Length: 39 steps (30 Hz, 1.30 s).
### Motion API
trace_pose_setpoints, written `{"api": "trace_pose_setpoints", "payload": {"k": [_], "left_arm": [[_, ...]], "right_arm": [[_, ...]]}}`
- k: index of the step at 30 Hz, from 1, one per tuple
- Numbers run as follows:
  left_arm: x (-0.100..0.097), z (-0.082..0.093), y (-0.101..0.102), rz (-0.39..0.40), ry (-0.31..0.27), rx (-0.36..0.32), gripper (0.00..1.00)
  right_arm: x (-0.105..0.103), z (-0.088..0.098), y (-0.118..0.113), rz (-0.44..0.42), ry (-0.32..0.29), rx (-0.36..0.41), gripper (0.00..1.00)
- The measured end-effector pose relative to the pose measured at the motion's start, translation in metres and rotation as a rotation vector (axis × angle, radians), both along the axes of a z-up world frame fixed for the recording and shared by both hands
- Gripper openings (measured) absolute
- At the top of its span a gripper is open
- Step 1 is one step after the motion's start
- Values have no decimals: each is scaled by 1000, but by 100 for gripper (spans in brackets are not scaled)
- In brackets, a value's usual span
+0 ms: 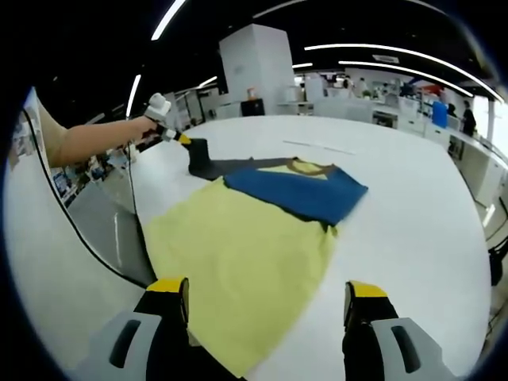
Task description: Fold the garment on the visible template until the final outline fits inside the template.
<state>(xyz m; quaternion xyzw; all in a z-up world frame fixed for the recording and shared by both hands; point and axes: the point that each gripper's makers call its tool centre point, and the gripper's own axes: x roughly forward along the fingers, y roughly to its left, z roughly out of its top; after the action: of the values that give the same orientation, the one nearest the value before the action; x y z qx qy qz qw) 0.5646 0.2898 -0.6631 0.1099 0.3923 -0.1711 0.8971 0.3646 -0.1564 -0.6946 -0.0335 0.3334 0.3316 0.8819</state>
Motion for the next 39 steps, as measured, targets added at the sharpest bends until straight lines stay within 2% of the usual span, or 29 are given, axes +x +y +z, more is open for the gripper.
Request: {"api": "trace_pose_setpoints", "payload": {"k": [10, 26, 39], "left_arm": [[-4, 0, -33, -84, 31, 6, 1], [7, -1, -73, -182, 52, -8, 1], [15, 5, -112, -255, 46, -31, 1]], "right_arm": [[0, 1, -2, 4, -2, -1, 78], [-2, 2, -4, -3, -7, 10, 79], [-4, 2, -7, -2, -15, 11, 80]]}}
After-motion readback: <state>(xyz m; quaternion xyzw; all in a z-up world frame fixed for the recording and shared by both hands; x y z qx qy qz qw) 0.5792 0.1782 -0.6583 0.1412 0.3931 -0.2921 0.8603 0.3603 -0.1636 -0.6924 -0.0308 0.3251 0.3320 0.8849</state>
